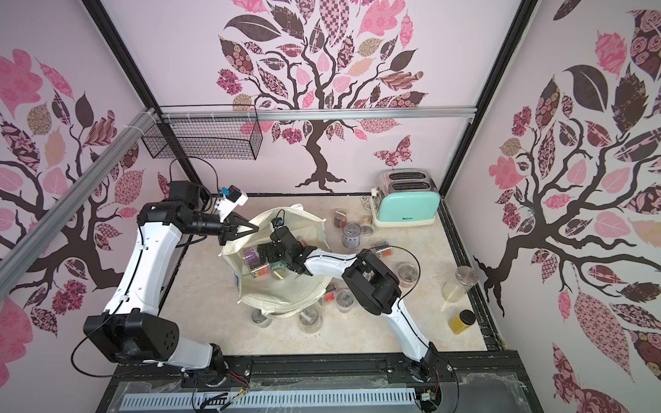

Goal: Take out the seed jars from the canvas bag
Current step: Pick up the seed jar from the canvas bag.

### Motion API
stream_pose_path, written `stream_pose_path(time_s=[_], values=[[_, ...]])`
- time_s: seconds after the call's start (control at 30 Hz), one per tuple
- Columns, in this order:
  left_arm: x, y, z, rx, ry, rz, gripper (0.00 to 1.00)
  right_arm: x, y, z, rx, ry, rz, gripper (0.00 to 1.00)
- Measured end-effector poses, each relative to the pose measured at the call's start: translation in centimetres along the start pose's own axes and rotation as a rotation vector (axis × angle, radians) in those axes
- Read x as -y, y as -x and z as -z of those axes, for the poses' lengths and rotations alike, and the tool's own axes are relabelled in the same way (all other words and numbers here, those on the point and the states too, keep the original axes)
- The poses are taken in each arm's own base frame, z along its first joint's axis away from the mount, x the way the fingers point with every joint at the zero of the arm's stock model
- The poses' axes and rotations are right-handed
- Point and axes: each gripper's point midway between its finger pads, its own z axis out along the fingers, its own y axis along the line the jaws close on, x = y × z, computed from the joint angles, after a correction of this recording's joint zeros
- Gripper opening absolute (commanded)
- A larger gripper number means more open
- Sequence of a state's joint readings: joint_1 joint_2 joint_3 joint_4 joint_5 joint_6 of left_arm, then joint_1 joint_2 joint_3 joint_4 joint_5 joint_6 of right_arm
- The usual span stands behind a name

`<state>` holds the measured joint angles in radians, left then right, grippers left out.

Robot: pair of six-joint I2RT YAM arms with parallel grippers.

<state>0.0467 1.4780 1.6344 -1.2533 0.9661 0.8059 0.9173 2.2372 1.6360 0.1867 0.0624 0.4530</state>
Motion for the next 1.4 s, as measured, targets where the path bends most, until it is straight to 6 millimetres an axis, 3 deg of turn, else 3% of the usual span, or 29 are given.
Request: stream_pose_path(time_s=[0.4, 0.7, 0.93, 1.13, 1.4], values=[[0.1, -0.1, 0.0, -0.003, -0.004, -0.004, 0.0, 2.2, 0.1, -0.4, 0.008, -0.172, 0.004, 0.85], [0.2, -0.2, 0.0, -0.006, -0.006, -0.01, 0.0, 2.7, 0.0, -0.3, -0.001, -0.21, -0.008, 0.73], [0.2, -0.2, 0.0, -0.006, -0.005, -0.012, 0.0, 2.6, 0.1, 0.0, -0.001, -0.193, -0.037, 0.69], [-0.3, 0.0, 0.3, 0.0, 0.018, 0.013, 0.0, 1.9, 0.1, 1.9, -0.037, -0.145, -0.072, 0.68], [-1.6, -0.2, 0.4, 0.008, 0.06, 0.055, 0.0, -0.5, 2.9, 8.0, -0.039, -0.049, -0.091, 0.65]])
